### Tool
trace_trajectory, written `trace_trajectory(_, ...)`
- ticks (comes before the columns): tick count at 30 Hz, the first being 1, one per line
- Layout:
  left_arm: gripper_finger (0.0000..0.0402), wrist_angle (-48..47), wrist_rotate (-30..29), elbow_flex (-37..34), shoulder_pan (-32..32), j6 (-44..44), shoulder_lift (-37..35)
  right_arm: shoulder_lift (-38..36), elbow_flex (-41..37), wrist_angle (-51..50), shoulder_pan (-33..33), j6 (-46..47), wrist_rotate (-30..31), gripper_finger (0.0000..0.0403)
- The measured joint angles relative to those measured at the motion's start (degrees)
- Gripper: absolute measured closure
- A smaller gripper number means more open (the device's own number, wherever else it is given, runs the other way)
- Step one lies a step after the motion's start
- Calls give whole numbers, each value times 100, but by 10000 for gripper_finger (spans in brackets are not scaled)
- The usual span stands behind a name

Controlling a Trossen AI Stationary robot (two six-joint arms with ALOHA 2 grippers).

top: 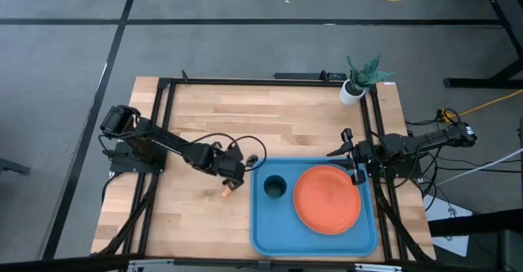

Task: Pick and place plate/cup/fork/spoon on tray
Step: Adjust the green cup

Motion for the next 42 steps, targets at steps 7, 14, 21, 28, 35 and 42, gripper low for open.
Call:
trace_trajectory(7, 390, 676, 614, 2, -1, 306, 0, -1, 0, 0, 0, 3, 0, 313)
trace_trajectory(14, 345, 1295, 1192, 2, 121, 320, -11, 0, 0, 0, -1, 3, 0, 313)
trace_trajectory(21, 347, 2506, 2156, 3, -333, 467, -37, 0, 0, 0, -1, -1, 0, 313)
trace_trajectory(28, 396, 3661, 809, 4, -1163, 235, -37, -1, 0, 0, 1, 6, 0, 313)
trace_trajectory(35, 400, 4911, 21, 32, -1602, 798, 319, -1, 0, -1, 1, 1, -1, 313)
trace_trajectory(42, 401, 4864, 35, 1042, -1623, 1341, 1451, -1, 0, -4, -1, 2, 0, 313)
